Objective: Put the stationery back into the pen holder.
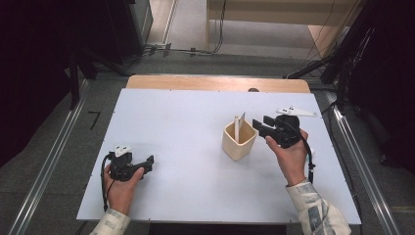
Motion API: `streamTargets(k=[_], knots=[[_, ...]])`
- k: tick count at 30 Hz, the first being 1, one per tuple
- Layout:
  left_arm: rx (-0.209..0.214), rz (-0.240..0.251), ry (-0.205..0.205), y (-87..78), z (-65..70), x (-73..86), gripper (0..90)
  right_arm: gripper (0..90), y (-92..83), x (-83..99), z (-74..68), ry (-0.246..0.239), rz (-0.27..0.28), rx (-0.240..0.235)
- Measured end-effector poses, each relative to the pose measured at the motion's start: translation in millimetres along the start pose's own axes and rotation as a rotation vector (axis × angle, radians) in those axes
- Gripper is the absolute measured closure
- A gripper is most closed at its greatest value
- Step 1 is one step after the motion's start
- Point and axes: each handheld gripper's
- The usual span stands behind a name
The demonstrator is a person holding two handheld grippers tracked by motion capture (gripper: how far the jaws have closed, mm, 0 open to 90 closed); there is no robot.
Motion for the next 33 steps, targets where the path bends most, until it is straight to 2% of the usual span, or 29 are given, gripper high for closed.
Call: streamTargets(k=[15, 33], knots=[[0.000, 0.003, 0.000, -0.6, 0.0, 0.1, 18.7, 43.5, 1.4, 14.5, 15.6, 0.033, -0.029, 0.043], [0.004, 0.003, 0.001, -1.5, 0.1, 0.1, 18.7, 39.4, -1.5, 38.4, 38.7, 0.092, -0.067, 0.131]])
Point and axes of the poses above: each handheld gripper's, and its own axes: y roughly forward along the jaws, x roughly out of its underside, z roughly to its right, and after that the axes turned 14 degrees about -z, right-handed
